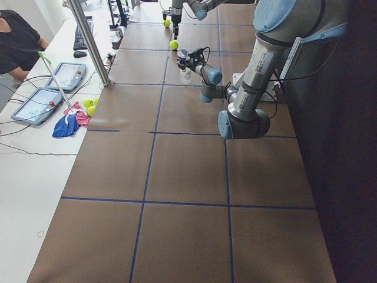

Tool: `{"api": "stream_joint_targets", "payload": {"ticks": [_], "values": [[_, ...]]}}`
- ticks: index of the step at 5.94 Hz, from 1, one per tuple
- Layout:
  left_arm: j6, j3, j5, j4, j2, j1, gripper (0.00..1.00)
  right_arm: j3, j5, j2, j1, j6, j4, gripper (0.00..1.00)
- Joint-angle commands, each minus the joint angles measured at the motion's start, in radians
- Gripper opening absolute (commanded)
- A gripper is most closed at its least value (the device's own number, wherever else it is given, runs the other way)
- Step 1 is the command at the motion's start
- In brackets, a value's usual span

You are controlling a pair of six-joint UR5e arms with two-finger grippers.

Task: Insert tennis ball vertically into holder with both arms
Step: 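Lower the right gripper onto the nearer tennis ball while the left holds the can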

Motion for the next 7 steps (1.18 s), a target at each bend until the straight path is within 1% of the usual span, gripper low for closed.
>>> {"api": "stream_joint_targets", "payload": {"ticks": [1, 2, 3, 5, 6, 7], "values": [[0.001, 0.000, 0.000, 0.001, 0.000, 0.000, 0.79, -0.050, -0.030, 0.030, -0.030, -0.001, 0.000, 1.00], [0.003, 0.000, 0.002, 0.000, 0.000, 0.000, 0.80, -0.063, -0.050, 0.034, -0.053, -0.001, 0.000, 1.00], [0.003, 0.000, 0.000, 0.001, 0.002, 0.000, 0.80, -0.085, -0.051, 0.036, -0.055, -0.007, 0.000, 1.00], [0.003, 0.000, 0.000, 0.001, 0.002, 0.000, 0.80, -0.092, -0.056, 0.036, -0.067, -0.007, 0.000, 0.99], [0.003, 0.000, 0.000, 0.001, 0.005, 0.000, 0.80, -0.096, -0.105, 0.037, -0.087, -0.007, 0.000, 0.99], [0.003, 0.000, 0.000, 0.000, 0.008, 0.000, 0.80, -0.116, -0.120, 0.060, -0.089, -0.010, 0.000, 0.99]]}}
